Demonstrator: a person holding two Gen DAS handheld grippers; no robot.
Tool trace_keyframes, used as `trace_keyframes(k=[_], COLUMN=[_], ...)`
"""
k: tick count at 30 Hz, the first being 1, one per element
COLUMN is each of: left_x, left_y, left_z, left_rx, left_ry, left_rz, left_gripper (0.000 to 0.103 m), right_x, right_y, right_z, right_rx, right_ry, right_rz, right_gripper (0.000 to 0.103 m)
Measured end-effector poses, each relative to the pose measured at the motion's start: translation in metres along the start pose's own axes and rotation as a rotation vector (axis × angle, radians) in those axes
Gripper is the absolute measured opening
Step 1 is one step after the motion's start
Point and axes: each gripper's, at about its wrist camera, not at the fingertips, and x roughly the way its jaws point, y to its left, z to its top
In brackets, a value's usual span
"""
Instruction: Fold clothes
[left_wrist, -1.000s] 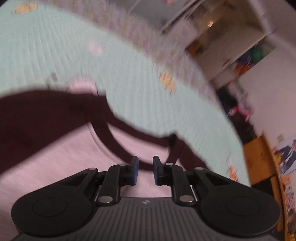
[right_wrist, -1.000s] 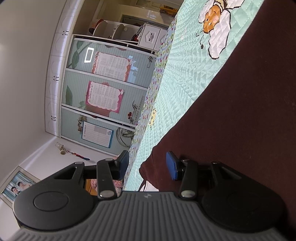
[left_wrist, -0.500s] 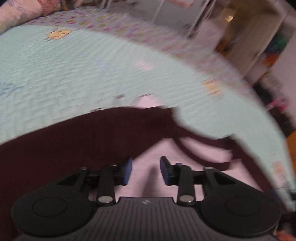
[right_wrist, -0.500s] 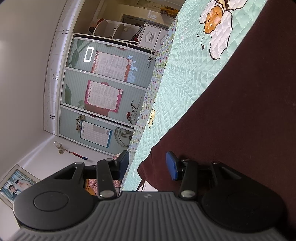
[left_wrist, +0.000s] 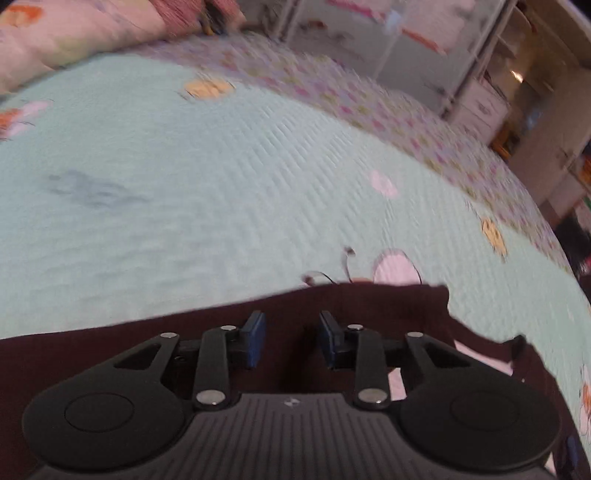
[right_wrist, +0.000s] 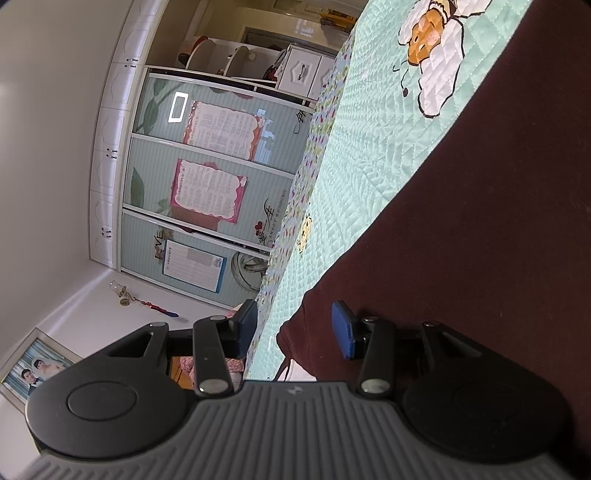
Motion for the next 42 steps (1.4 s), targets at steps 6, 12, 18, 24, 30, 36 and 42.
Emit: trace_keyframes(k=[6,12,18,24,30,36,42], left_x=[-0.079,-0.079,-0.088,-0.175,-0.181,-0.211,-0.208], left_y=[0.033,0.039,0.070,0.070,0.075,0.081,0.078], left_z=[-0.038,-0.085,-0.112,-0.156,-0.226,-0.225,-0.251], left_rx=[-0.095,-0.046,-0.091,0.043,0.106,0.038,0.129], left_ry=[0.038,0.176,0.195,0.167,0.276,0.217,0.256], left_rz=[-0.229,-0.317,-0.156,-0.250,-0.196,-0.216,-0.199], left_gripper=[0.040,0.046,0.004,0.040,0.030,0.033,0.041], right_x=[-0.016,-0.066,-0.111,-0.194,-0.218,-0.246,-0.250], right_y=[0.028,0.111,0.081,0.120,0.093,0.137,0.103], right_z=[-0.012,-0.064,-0.120,-0.147,-0.169,-0.180,-0.205], right_rx=[-0.106,-0.252,-0.241,-0.336,-0.263,-0.314,-0.273], right_ry=[-0.067,0.041,0.315,0.288,0.376,0.361,0.428], right_rz=[-0.115,-0.015,-0.334,-0.318,-0.431,-0.400,-0.464], right_gripper=[0.051,0.069,0.027,0.043,0.031,0.048,0.026])
